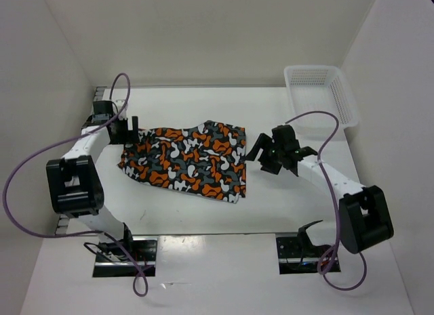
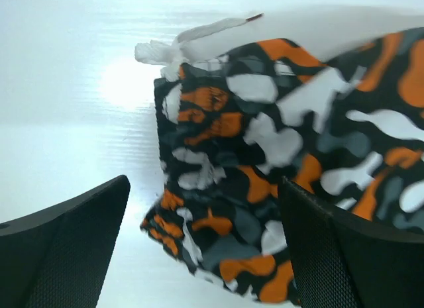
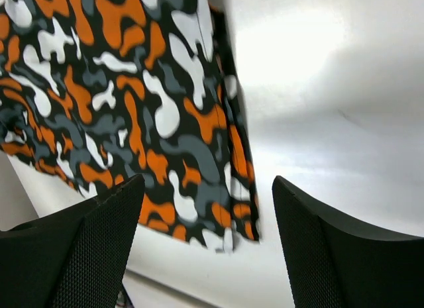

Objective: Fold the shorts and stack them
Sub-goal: Fold the shorts

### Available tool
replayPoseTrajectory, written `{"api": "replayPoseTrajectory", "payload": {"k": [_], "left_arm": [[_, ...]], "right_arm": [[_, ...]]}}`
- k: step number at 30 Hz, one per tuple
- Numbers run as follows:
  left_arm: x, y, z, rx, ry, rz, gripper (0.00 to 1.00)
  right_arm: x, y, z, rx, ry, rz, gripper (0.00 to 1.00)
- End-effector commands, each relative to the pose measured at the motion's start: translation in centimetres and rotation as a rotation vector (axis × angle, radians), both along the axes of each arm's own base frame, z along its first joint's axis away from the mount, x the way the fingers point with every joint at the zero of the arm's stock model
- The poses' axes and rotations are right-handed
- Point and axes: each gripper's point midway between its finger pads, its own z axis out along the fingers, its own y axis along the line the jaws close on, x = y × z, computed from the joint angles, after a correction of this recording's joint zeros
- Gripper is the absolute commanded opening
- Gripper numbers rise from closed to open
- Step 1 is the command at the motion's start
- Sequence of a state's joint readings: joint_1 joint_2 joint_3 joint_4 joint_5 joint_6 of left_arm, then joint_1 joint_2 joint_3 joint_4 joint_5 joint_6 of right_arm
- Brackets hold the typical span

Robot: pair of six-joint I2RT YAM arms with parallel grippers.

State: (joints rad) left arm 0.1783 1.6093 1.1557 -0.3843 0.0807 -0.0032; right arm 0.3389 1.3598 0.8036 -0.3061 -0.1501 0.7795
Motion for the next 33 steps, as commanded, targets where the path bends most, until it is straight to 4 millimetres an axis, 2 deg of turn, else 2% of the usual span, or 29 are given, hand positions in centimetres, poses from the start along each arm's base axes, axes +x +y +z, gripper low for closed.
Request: {"api": "replayPoseTrajectory", "payload": {"k": [1, 2, 3, 5, 8, 10, 11, 14, 15, 16, 17, 19, 20, 21, 22, 23, 24, 26, 27, 28, 30, 31, 33], "left_arm": [[2.2, 1.8, -0.7, -0.018, -0.036, 0.021, 0.99], [2.4, 1.9, -1.5, -0.037, -0.029, 0.018, 0.99], [2.5, 1.9, -3.1, -0.045, 0.002, 0.018, 1.0], [3.3, 2.3, -3.6, -0.079, -0.015, 0.012, 1.0], [4.8, 1.0, -4.0, -0.134, -0.084, -0.049, 1.0], [5.6, -0.7, -4.2, -0.211, -0.129, -0.126, 1.0], [5.7, -1.2, -4.4, -0.234, -0.134, -0.147, 0.97], [5.4, -2.1, -5.0, -0.279, -0.127, -0.178, 0.74], [5.5, -2.3, -4.1, -0.279, -0.146, -0.187, 0.64], [5.2, -2.5, -4.1, -0.288, -0.147, -0.195, 0.48], [5.2, -2.5, -4.1, -0.288, -0.147, -0.195, 0.4], [4.6, -3.2, -2.8, -0.317, -0.146, -0.217, 0.25], [4.4, -3.3, -2.1, -0.315, -0.151, -0.218, 0.14], [3.8, -3.5, -2.1, -0.323, -0.129, -0.214, 0.09], [3.4, -3.7, -1.7, -0.332, -0.126, -0.219, 0.06], [3.2, -3.8, -0.8, -0.328, -0.136, -0.221, 0.05], [2.4, -3.8, -0.7, -0.329, -0.11, -0.209, 0.0], [1.0, -3.8, 0.1, -0.321, -0.083, -0.191, 0.0], [0.6, -3.5, 0.6, -0.32, -0.086, -0.182, 0.0], [-0.7, -3.4, 1.1, -0.302, -0.065, -0.16, 0.0], [-1.9, -2.8, 2.0, -0.28, -0.056, -0.128, 0.0], [-3.1, -2.5, 3.0, -0.275, -0.047, -0.109, 0.0], [-4.1, -2.8, 4.3, -0.274, -0.048, -0.109, 0.0]], "right_arm": [[-2.0, -0.3, 1.1, 0.011, 0.0, 0.004, 0.85], [-2.7, -0.2, 0.5, 0.018, 0.03, 0.017, 0.88], [-3.2, 0.0, 0.1, 0.021, 0.047, 0.017, 0.91], [-3.9, 0.4, -0.9, 0.022, 0.088, 0.016, 0.92], [-3.9, 1.2, -2.7, 0.043, 0.123, 0.017, 0.92], [-3.5, 1.5, -3.8, 0.051, 0.125, 0.023, 0.85], [-3.8, 1.8, -5.1, 0.037, 0.159, 0.032, 0.83], [-2.7, 2.4, -5.5, 0.039, 0.154, 0.054, 0.72], [-2.2, 2.6, -5.7, 0.039, 0.154, 0.055, 0.71], [-2.4, 3.0, -6.0, 0.037, 0.156, 0.068, 0.69], [-1.9, 3.2, -5.9, 0.04, 0.149, 0.069, 0.68], [-2.5, 3.9, -7.1, 0.024, 0.184, 0.093, 0.66], [-2.4, 4.3, -7.4, 0.024, 0.18, 0.102, 0.62], [-2.5, 4.3, -8.2, 0.017, 0.199, 0.101, 0.59], [-2.4, 4.3, -8.6, 0.02, 0.207, 0.093, 0.54], [-2.7, 4.4, -9.0, 0.008, 0.214, 0.096, 0.35], [-2.7, 4.2, -9.1, -0.001, 0.222, 0.079, 0.25], [-2.0, 3.5, -8.6, -0.041, 0.204, 0.048, 0.09], [-1.8, 3.3, -7.8, -0.044, 0.183, 0.04, 0.0], [-2.0, 2.9, -7.3, -0.061, 0.188, 0.03, 0.0], [-1.9, 2.4, -6.2, -0.087, 0.166, 0.02, 0.0], [-1.6, 2.5, -4.6, -0.071, 0.132, 0.02, 0.0], [-2.0, 1.9, -3.6, -0.087, 0.127, 0.007, 0.0]]}}
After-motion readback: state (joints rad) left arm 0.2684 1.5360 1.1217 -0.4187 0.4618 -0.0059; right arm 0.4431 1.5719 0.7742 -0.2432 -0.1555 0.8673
